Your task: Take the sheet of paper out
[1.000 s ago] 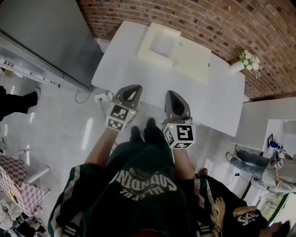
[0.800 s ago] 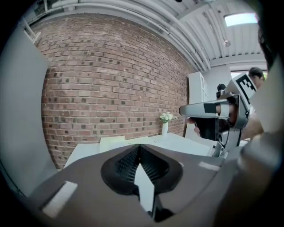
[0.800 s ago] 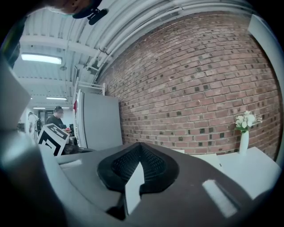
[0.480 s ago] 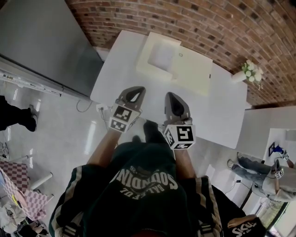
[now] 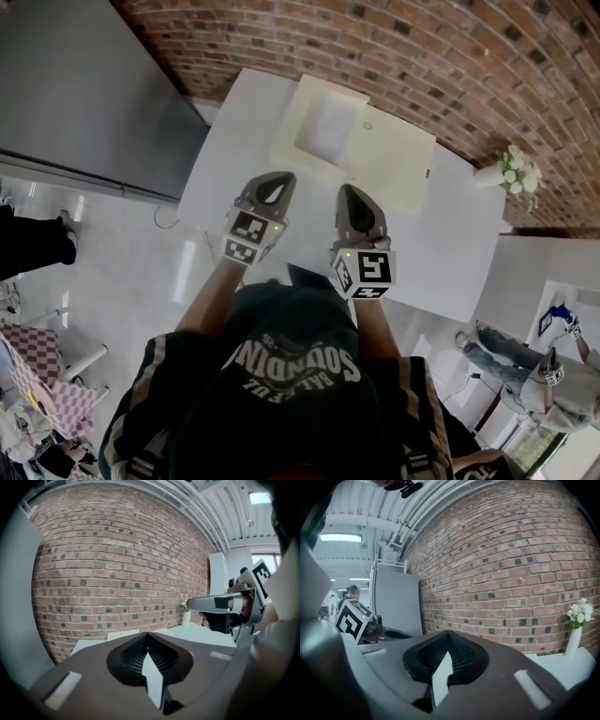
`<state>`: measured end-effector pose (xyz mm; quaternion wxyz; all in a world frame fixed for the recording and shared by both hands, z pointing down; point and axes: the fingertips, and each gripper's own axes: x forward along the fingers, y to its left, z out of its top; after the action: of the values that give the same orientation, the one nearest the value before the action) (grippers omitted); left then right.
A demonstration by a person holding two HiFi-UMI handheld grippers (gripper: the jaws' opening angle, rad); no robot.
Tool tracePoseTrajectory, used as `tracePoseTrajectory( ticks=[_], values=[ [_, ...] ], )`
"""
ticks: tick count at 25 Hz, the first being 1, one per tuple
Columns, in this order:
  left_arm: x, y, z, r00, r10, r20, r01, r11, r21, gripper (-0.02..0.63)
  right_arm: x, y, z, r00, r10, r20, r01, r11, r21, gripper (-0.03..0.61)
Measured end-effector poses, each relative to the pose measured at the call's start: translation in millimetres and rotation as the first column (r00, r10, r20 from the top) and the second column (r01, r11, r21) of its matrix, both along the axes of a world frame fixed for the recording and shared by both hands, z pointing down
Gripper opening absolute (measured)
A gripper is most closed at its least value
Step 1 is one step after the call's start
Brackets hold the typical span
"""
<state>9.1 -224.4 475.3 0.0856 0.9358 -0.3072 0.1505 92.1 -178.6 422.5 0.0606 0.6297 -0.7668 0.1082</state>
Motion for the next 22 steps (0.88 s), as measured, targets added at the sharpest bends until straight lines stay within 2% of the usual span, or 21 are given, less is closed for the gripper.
tracePoseTrajectory(
  ticks=[9, 22],
  values=[
    [25.5, -31.1, 4.9, 1.000, -0.007, 0.025, 0.007, 1.000, -0.019, 0.011, 23.8, -36.3, 13.2, 1.000, -0.018, 0.026, 0.019, 0.999, -0.032, 0.002],
    [53.7, -66.8, 34.7, 0.998, -0.012, 0.060, 0.017, 0.996, -0.090, 0.011, 55.1, -89.8, 43.8, 0.998, -0.028, 0.064, 0.035, 0.994, -0.101, 0.000]
  ],
)
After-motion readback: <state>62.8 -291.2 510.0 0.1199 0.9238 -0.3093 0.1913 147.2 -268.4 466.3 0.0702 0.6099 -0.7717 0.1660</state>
